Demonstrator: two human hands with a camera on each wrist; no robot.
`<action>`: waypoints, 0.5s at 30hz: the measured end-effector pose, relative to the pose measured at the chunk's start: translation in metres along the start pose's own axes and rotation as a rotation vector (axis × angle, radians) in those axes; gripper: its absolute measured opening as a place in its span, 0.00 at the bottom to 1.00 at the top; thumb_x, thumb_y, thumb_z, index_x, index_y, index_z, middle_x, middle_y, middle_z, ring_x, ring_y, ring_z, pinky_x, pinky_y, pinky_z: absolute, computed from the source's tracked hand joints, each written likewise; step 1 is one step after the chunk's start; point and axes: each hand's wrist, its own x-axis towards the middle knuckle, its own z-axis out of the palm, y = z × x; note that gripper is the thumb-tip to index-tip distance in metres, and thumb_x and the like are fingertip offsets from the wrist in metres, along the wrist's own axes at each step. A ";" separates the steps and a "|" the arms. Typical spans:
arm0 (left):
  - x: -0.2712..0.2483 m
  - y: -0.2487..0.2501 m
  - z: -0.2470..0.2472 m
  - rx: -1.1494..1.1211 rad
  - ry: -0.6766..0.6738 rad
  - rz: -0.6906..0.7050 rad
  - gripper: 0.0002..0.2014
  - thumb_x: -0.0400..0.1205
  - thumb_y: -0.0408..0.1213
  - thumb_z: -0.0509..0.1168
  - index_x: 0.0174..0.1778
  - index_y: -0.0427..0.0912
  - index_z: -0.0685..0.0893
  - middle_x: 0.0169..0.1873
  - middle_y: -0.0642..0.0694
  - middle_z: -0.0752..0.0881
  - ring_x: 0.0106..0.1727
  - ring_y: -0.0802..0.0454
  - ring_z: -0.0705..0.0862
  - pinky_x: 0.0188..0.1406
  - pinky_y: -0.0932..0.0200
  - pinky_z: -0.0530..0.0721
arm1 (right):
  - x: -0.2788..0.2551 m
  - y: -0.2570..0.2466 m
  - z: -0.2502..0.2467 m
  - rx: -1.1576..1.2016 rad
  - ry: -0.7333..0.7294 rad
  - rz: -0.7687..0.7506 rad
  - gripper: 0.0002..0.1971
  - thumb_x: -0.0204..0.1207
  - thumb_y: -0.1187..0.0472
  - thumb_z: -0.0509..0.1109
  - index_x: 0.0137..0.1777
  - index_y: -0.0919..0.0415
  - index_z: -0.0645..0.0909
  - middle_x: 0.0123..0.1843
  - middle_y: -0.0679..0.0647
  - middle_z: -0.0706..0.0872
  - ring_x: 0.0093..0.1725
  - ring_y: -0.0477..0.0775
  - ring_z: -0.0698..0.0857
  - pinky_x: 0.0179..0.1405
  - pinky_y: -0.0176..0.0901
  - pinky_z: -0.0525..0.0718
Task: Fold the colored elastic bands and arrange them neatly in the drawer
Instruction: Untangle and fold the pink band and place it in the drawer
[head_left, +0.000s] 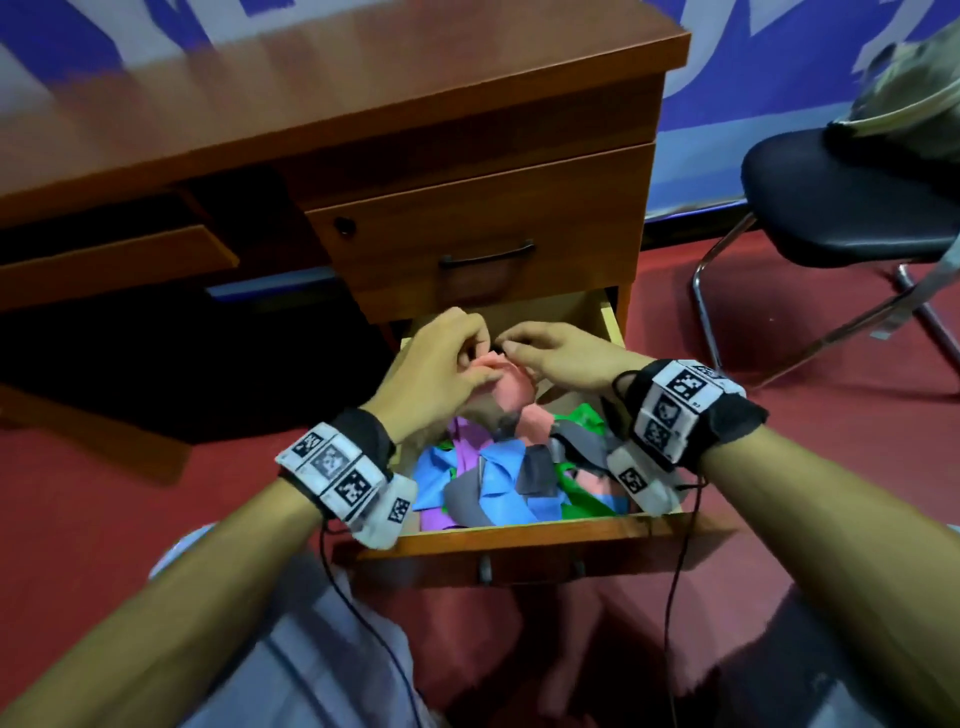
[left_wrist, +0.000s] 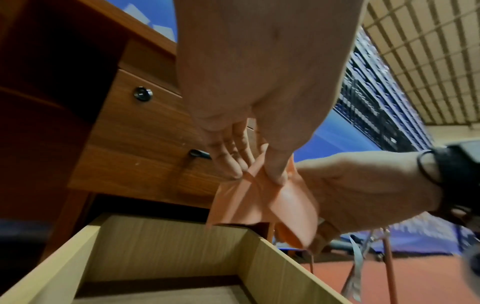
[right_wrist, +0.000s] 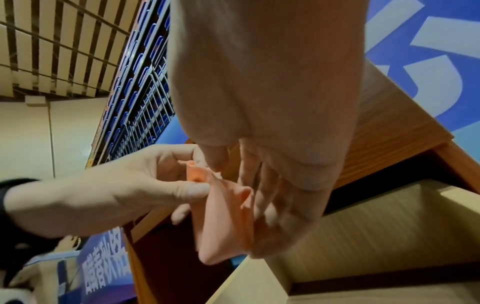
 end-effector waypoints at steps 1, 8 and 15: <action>-0.003 0.000 0.001 -0.042 0.038 -0.020 0.14 0.76 0.37 0.79 0.38 0.44 0.78 0.41 0.46 0.81 0.40 0.50 0.81 0.41 0.53 0.78 | -0.002 0.000 0.002 0.034 -0.021 -0.033 0.12 0.89 0.54 0.62 0.64 0.57 0.84 0.46 0.44 0.88 0.43 0.41 0.84 0.44 0.37 0.86; 0.002 -0.016 0.004 -0.245 0.106 -0.166 0.14 0.79 0.37 0.77 0.41 0.45 0.75 0.36 0.56 0.86 0.36 0.60 0.85 0.43 0.54 0.84 | -0.003 0.009 0.007 0.144 -0.010 -0.090 0.06 0.84 0.57 0.71 0.53 0.56 0.87 0.40 0.50 0.88 0.36 0.45 0.84 0.32 0.38 0.82; 0.010 -0.008 0.009 -0.321 0.164 -0.187 0.15 0.79 0.36 0.78 0.50 0.41 0.76 0.34 0.49 0.84 0.28 0.63 0.77 0.31 0.66 0.79 | 0.001 0.018 0.000 0.008 0.309 -0.053 0.19 0.77 0.48 0.77 0.39 0.66 0.85 0.30 0.47 0.82 0.29 0.40 0.77 0.30 0.32 0.75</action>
